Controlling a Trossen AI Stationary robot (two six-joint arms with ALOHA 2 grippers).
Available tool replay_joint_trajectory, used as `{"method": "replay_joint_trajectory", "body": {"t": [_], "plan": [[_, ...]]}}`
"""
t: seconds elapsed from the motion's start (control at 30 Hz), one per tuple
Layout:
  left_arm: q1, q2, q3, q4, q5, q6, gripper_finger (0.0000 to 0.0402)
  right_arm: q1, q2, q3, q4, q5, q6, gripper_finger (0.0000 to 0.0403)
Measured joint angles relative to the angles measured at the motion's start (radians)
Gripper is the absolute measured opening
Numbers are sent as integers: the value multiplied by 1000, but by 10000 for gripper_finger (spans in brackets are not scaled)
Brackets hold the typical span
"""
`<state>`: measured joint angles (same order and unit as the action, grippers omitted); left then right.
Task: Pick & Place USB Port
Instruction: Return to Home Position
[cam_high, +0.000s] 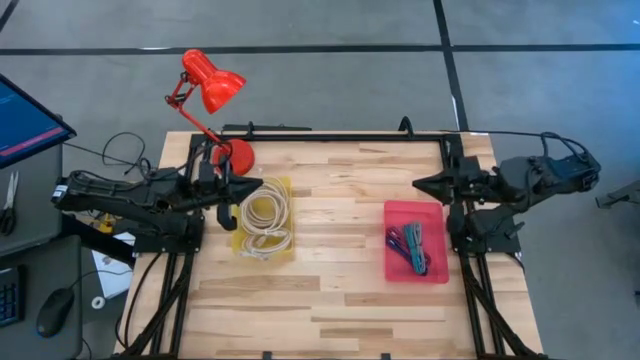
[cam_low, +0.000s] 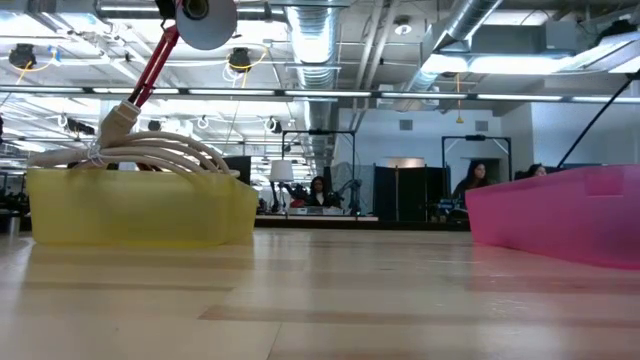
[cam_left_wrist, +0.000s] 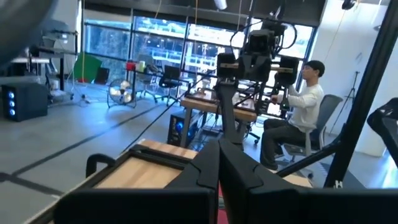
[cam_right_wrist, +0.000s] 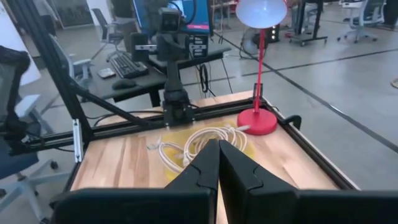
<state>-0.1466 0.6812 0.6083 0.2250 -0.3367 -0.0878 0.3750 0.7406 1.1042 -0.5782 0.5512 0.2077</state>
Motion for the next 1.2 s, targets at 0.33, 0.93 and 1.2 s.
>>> {"method": "replay_joint_trajectory", "body": {"t": [0.33,0.93,1.2], "plan": [[-72,-87,0,1,0,84,4,45,-69,-34,-6,37,33,0],[-240,-208,0,-120,-168,161,4,177,-340,-369,211,71,73,0],[-240,-211,0,-130,-161,132,4,238,-457,-501,472,-11,-83,0]]}}
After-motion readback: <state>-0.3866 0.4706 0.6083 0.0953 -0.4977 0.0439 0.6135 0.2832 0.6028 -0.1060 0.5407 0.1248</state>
